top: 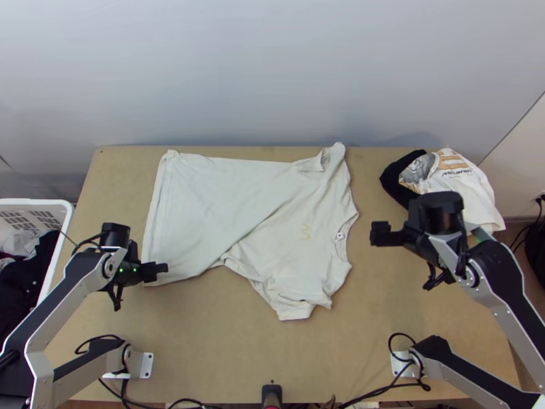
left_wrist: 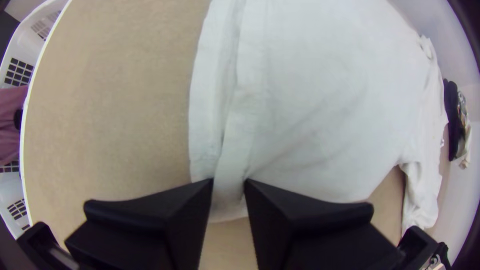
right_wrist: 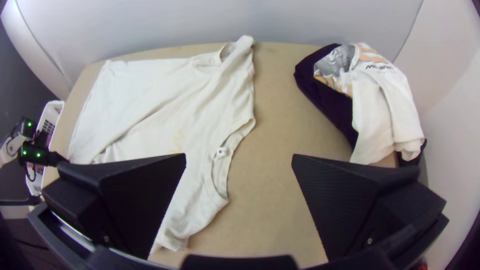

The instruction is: Fold the t-shirt

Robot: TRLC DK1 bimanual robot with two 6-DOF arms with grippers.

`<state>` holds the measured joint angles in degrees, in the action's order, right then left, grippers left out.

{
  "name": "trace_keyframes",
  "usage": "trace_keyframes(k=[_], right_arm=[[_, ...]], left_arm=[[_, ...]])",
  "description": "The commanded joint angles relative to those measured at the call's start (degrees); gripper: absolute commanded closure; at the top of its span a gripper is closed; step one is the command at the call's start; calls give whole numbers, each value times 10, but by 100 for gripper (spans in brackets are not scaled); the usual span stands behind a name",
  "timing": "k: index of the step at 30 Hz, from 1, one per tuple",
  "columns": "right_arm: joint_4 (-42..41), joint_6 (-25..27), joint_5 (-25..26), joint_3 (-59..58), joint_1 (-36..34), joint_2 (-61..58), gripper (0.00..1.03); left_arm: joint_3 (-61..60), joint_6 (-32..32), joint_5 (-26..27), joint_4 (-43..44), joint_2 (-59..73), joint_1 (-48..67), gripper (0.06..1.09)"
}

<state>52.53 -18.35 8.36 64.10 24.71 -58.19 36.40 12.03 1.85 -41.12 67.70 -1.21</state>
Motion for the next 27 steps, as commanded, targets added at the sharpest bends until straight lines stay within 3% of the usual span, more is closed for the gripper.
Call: trace_keyframes(k=[1,6,12,27], right_arm=[[60,-20,-69,-13,29,5,5],[91,-35,-173,-59,59,4,5],[74,-39,-231,-129,89,-23,5],[-34,-56,-237,-180,170,-142,10]], left_arm=[[-12,9,-26,51,-13,5,105],[2,12,-30,61,-35,2,104],[27,20,-47,61,-35,1,104],[88,21,-62,64,-10,-41,104]])
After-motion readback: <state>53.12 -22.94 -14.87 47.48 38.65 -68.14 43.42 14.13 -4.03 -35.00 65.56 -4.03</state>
